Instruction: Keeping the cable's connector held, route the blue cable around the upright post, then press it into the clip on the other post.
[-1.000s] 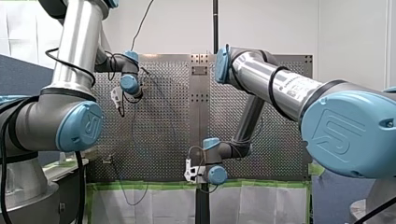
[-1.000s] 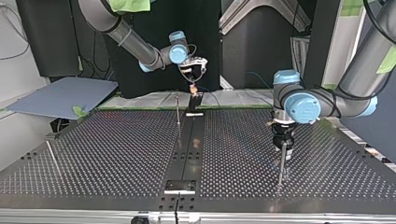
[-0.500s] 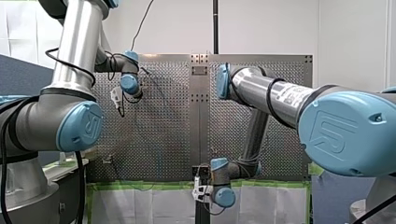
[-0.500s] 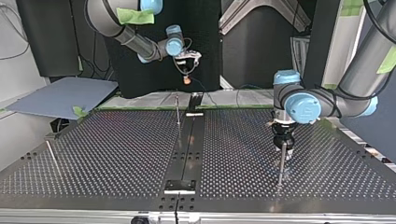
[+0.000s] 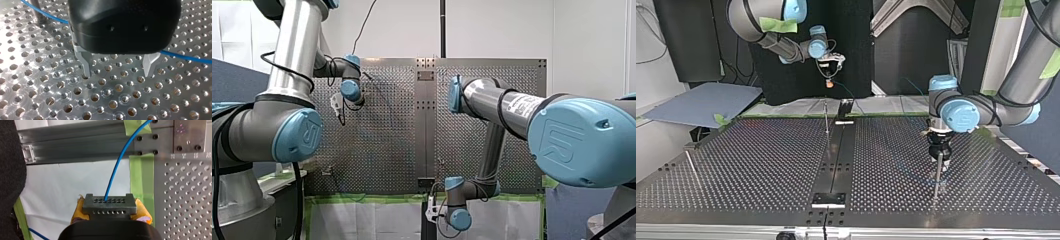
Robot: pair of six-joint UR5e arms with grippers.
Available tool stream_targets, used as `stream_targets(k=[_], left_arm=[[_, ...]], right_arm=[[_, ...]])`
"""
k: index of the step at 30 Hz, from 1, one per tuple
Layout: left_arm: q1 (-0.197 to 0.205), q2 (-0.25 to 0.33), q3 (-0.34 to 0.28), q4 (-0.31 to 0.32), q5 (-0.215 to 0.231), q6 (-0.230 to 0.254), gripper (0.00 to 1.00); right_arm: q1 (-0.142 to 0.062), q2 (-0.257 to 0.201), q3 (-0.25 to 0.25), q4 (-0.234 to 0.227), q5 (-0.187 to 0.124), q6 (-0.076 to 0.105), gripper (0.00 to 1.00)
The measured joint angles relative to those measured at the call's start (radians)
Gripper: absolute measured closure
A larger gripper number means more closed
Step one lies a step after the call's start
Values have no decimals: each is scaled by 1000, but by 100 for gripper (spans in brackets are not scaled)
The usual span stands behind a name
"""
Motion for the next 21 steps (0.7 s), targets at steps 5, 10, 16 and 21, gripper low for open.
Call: stream_targets(k=[5,10,16,21], left_arm=[[0,0,0,0,0,0,0],[0,0,0,-1,0,-1,0],[0,0,0,-1,0,-5,0],[0,0,0,-1,0,-9,0]], right_arm=[[-13,0,14,-13,0,-1,100],[-23,0,47,-40,1,-3,100],[-41,-23,106,-99,4,-3,100],[-55,-66,153,-146,22,-7,100]])
